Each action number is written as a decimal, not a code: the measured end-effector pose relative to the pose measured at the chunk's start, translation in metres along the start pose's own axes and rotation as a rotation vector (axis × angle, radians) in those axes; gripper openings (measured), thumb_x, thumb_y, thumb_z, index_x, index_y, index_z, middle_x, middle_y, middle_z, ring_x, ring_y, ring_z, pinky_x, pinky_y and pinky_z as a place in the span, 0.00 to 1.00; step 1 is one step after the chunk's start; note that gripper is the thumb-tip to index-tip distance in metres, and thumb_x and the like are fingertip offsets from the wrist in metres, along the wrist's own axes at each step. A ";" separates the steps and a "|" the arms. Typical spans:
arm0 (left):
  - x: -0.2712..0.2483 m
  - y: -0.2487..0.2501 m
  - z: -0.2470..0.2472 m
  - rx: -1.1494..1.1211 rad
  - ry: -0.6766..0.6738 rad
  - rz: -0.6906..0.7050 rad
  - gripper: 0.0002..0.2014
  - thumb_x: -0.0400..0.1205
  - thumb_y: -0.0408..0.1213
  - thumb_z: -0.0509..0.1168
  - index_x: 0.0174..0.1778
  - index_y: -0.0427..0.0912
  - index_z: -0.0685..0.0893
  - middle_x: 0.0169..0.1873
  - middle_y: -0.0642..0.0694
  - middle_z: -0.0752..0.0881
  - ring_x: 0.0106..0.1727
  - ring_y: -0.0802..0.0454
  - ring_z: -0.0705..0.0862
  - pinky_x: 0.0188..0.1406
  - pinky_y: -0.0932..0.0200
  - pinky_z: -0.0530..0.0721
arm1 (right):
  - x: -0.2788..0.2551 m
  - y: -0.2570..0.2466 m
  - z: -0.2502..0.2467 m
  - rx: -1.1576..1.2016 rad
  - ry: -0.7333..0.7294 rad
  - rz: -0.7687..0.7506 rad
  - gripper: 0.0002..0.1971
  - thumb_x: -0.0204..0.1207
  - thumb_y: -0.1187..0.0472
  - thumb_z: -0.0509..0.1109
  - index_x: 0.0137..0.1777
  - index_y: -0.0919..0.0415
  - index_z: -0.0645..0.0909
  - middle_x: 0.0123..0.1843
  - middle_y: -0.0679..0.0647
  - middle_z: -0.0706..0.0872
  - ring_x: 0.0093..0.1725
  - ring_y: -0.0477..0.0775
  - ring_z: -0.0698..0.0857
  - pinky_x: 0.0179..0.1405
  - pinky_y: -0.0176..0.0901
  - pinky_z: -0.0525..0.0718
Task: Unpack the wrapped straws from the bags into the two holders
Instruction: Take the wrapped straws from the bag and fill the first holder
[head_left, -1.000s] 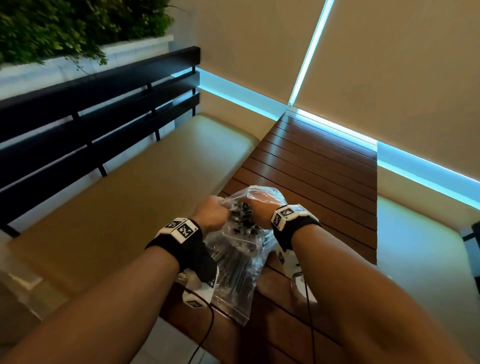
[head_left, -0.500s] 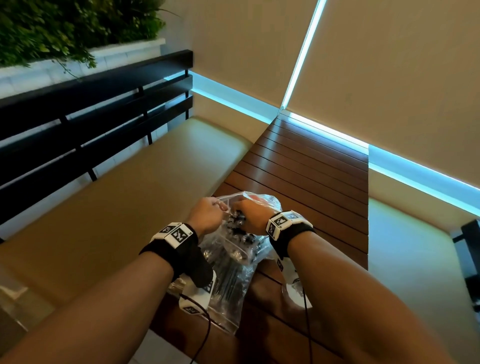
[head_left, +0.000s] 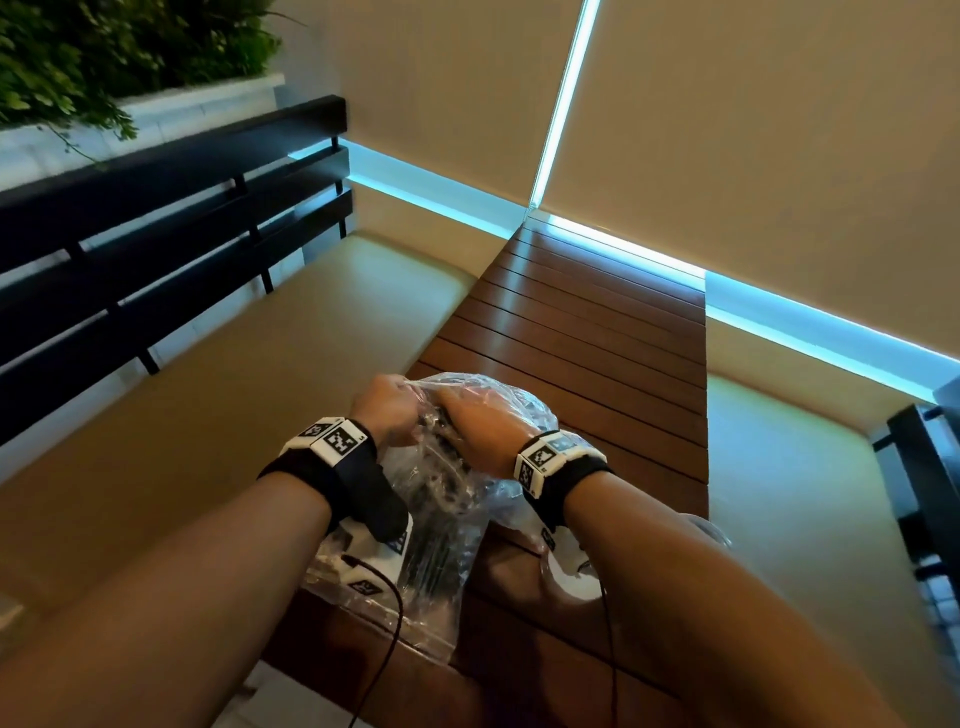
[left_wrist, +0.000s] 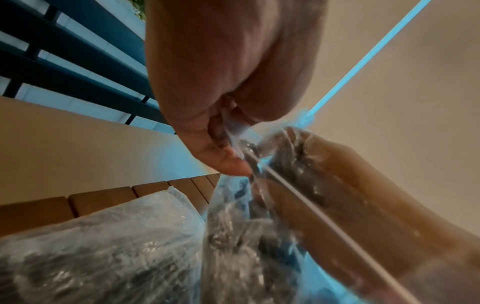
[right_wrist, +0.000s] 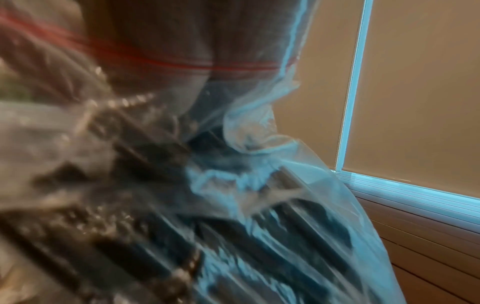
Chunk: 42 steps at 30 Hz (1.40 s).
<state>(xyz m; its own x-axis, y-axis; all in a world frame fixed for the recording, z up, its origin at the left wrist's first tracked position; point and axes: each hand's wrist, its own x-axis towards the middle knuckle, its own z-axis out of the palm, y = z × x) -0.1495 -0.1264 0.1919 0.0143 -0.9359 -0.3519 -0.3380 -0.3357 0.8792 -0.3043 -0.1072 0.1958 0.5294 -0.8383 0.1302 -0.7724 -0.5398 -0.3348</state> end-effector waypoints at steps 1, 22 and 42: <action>0.001 0.001 0.001 -0.042 -0.017 -0.017 0.11 0.80 0.30 0.61 0.39 0.40 0.88 0.42 0.35 0.90 0.45 0.35 0.90 0.45 0.34 0.91 | -0.002 -0.001 -0.001 -0.023 -0.029 0.009 0.23 0.81 0.56 0.70 0.75 0.54 0.75 0.70 0.57 0.84 0.70 0.59 0.81 0.75 0.54 0.75; -0.027 0.041 0.018 -0.196 -0.257 0.107 0.10 0.83 0.24 0.64 0.58 0.36 0.85 0.49 0.36 0.90 0.43 0.42 0.91 0.39 0.48 0.92 | -0.003 -0.004 -0.035 0.331 0.368 0.171 0.10 0.83 0.63 0.65 0.61 0.64 0.74 0.54 0.61 0.85 0.48 0.59 0.83 0.46 0.52 0.82; 0.002 0.031 0.027 -0.220 0.086 0.079 0.10 0.79 0.24 0.67 0.33 0.38 0.85 0.35 0.37 0.90 0.31 0.43 0.89 0.31 0.48 0.90 | -0.009 0.000 -0.036 0.115 0.315 0.214 0.22 0.77 0.52 0.75 0.66 0.56 0.72 0.59 0.54 0.85 0.54 0.54 0.83 0.50 0.47 0.83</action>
<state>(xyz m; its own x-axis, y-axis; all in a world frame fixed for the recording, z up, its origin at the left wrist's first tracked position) -0.1855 -0.1352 0.2095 0.0794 -0.9626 -0.2589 -0.1281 -0.2674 0.9550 -0.3216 -0.1022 0.2280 0.2134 -0.9230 0.3203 -0.7996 -0.3534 -0.4856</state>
